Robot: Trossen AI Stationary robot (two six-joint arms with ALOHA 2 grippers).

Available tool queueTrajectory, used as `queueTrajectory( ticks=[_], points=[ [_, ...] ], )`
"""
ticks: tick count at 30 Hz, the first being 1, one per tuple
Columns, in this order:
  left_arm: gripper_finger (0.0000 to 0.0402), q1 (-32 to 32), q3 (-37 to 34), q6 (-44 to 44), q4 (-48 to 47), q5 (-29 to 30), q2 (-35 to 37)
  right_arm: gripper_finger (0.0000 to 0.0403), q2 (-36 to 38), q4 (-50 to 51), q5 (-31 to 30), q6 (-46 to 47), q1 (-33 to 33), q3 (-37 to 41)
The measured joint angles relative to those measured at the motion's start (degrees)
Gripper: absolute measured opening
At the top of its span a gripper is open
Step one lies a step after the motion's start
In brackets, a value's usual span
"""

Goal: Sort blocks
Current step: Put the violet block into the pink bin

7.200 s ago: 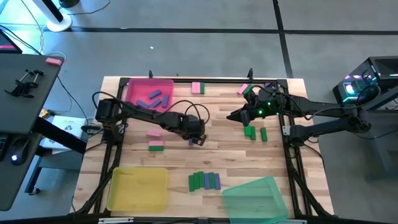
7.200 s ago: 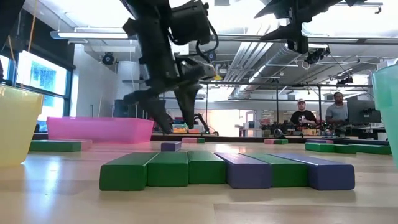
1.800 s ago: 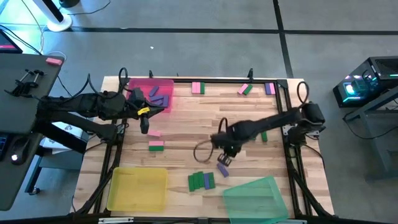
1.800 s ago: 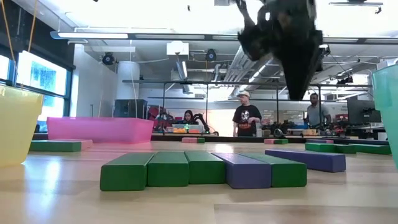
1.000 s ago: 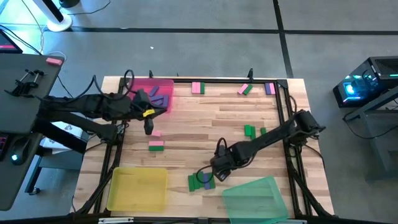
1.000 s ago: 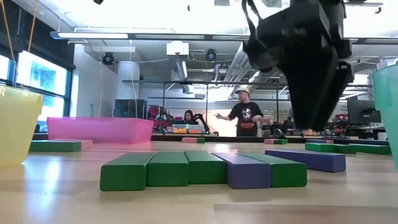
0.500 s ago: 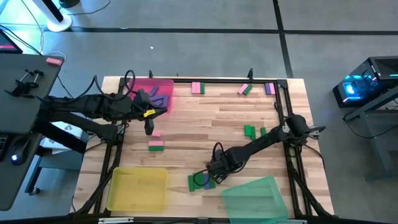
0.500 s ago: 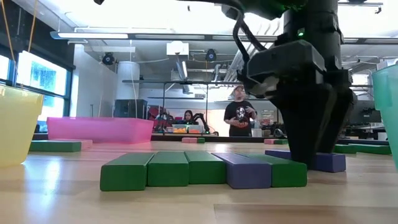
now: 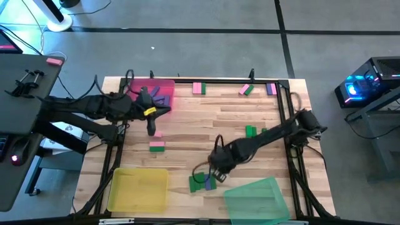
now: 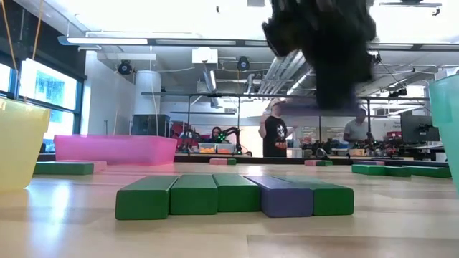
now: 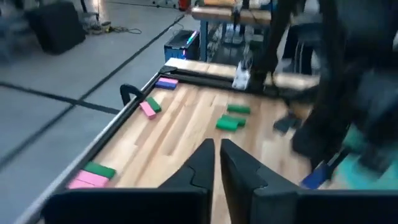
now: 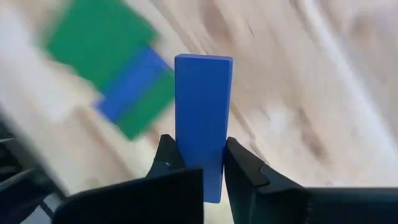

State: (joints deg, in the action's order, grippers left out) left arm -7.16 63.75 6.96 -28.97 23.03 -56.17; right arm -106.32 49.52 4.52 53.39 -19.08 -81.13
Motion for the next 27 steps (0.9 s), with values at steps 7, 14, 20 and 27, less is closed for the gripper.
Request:
queueTrajectory(
  ticks=[7,14,20,27],
  points=[
    [0.0118,-2.1,0.0,-20.8,4.7,-6.6,-8.6,0.0004,5.6,-4.2,5.8,-15.0,4.2,-7.2],
    [0.0221,-8.2,0.0,-31.9,10.4,-7.8,-16.1,0.0003,5.6,-2.9,15.7,-25.9,8.0,-14.5],
    [0.0249,-12.4,0.0,-38.3,13.3,-10.7,-20.2,0.0001,5.6,-2.4,22.6,-29.5,10.3,-18.3],
    [0.0249,-14.0,0.0,-46.9,24.4,-8.8,-25.3,0.0001,5.1,-1.9,26.1,-29.9,11.8,-18.1]
  ],
)
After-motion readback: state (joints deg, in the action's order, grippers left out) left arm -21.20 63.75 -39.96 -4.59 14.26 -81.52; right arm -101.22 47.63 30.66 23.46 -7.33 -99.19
